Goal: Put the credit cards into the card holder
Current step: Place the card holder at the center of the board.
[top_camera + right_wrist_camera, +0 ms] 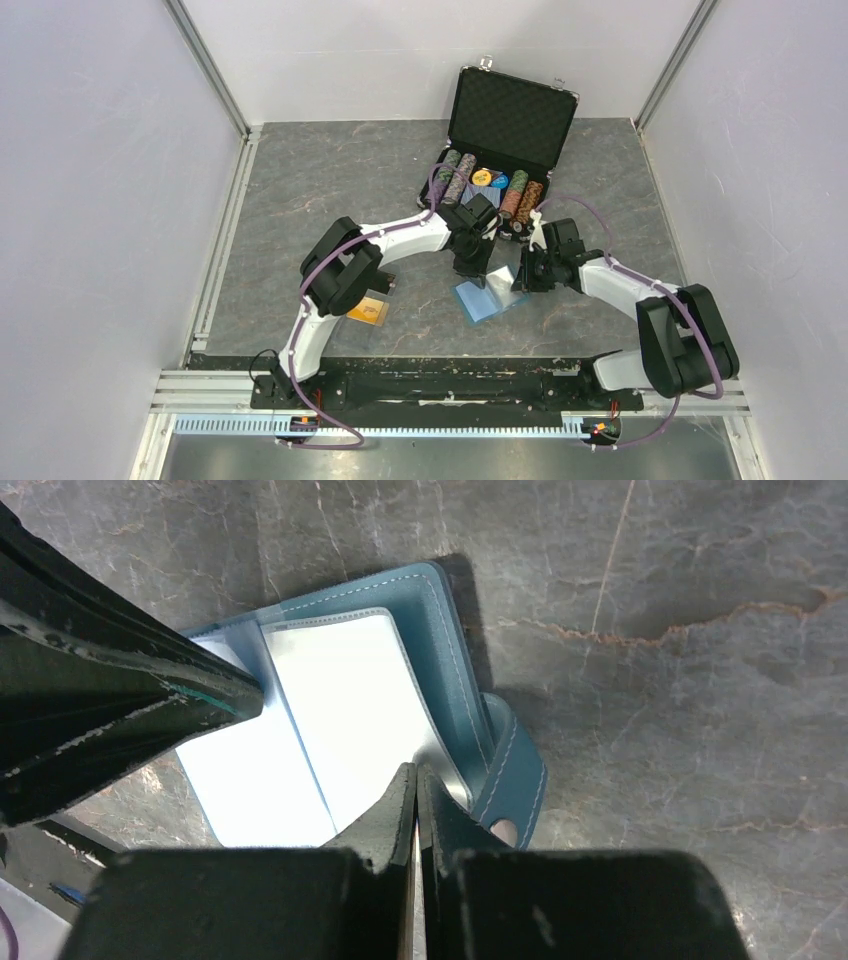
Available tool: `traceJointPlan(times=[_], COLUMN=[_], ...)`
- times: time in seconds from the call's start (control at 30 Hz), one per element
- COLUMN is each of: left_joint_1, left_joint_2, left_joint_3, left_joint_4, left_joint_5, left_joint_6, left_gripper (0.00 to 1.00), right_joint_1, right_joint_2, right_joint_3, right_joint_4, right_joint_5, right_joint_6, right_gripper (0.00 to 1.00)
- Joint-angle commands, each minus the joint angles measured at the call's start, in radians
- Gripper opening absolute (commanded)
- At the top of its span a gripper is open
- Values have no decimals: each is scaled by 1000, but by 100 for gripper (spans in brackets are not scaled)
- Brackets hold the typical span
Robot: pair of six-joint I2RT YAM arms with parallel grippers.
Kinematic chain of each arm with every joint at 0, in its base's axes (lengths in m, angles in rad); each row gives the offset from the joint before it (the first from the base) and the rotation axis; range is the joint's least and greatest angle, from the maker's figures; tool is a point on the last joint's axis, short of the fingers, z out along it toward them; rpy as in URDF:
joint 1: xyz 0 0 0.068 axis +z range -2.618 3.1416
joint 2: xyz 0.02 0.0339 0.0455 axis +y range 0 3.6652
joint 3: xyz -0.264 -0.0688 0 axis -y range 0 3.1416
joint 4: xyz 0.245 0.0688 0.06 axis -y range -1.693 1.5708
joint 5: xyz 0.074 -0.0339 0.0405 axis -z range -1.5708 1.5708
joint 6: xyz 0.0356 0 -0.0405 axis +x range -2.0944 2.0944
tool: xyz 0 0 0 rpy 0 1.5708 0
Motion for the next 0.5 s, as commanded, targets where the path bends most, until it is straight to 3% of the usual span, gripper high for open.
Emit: traceJointPlan(times=[0.0,0.47], left_joint_1=[-16,-30], left_joint_2=[-52,-228], left_joint_3=[-18,-201], left_joint_4=[-53,37], left_joint_5=[-83,-83], left_joint_6=[72,-24], left_gripper=[7,11], right_joint_1=[6,5], right_joint_2=[86,173], right_joint_3=[-57,76], right_joint_4=[32,-75], right_joint_5=[42,-3], right_joint_6=[-41,-80], right_gripper=[0,0])
